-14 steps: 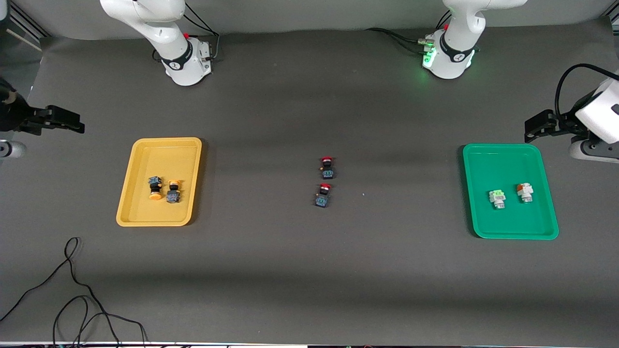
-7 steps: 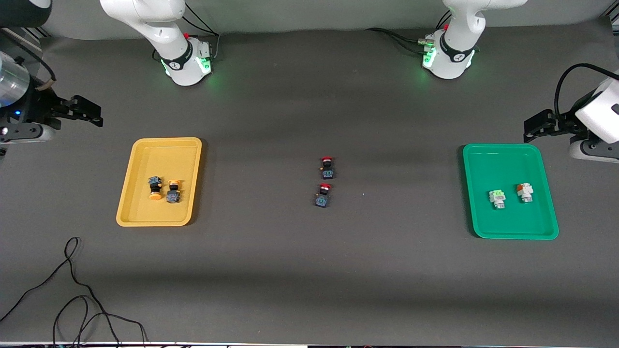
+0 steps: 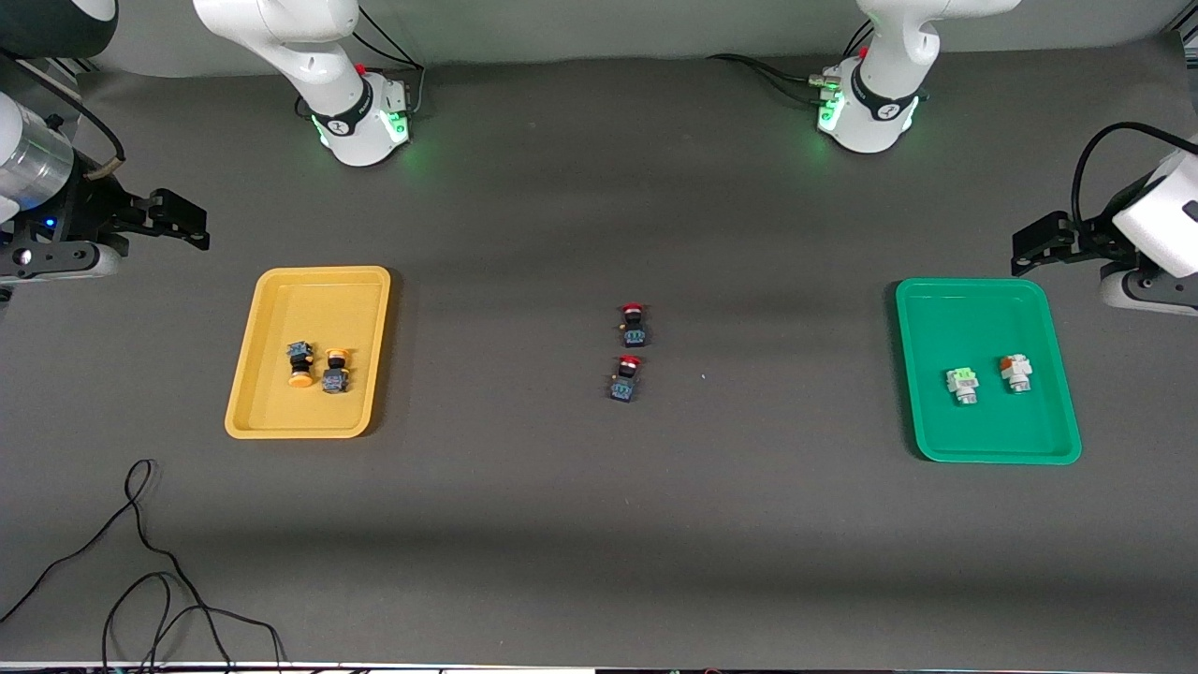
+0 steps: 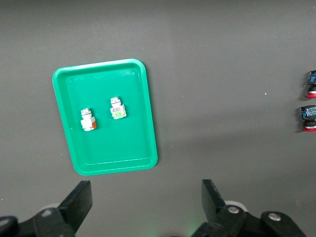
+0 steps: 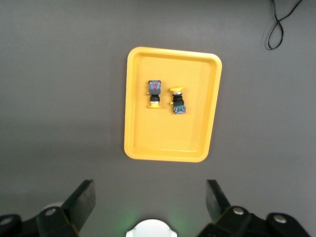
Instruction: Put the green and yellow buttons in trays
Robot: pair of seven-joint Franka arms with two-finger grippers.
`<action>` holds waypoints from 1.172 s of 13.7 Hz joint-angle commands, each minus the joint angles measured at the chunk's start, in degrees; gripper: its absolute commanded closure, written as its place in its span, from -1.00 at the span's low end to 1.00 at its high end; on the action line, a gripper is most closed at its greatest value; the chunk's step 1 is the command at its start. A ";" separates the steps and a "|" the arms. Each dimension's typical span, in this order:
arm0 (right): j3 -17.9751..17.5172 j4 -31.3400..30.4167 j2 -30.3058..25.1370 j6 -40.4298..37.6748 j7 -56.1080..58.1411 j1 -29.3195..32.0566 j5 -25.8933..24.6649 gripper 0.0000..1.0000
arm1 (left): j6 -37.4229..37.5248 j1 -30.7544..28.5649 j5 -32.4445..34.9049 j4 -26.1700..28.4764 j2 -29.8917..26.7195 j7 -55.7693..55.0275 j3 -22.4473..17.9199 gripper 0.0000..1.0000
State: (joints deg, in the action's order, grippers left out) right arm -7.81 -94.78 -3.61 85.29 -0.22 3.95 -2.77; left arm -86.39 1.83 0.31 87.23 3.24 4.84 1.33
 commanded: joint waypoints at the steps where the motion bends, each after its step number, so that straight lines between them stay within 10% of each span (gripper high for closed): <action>1: 1.39 -0.76 -0.70 1.46 -1.36 -0.61 2.05 -0.99 | -0.27 0.72 -0.05 -0.13 -0.43 -0.79 -0.54 -0.98; 16: 4.03 -1.11 -0.79 1.72 -1.19 -0.87 4.09 -0.99 | -2.38 0.63 0.39 0.31 1.07 -0.62 -0.62 -0.98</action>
State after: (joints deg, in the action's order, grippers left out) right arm -4.39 -95.17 -3.60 86.63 -0.54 3.60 0.35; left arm -88.29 1.83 0.40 87.30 4.60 4.82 1.25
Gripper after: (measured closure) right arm 0.004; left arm 0.009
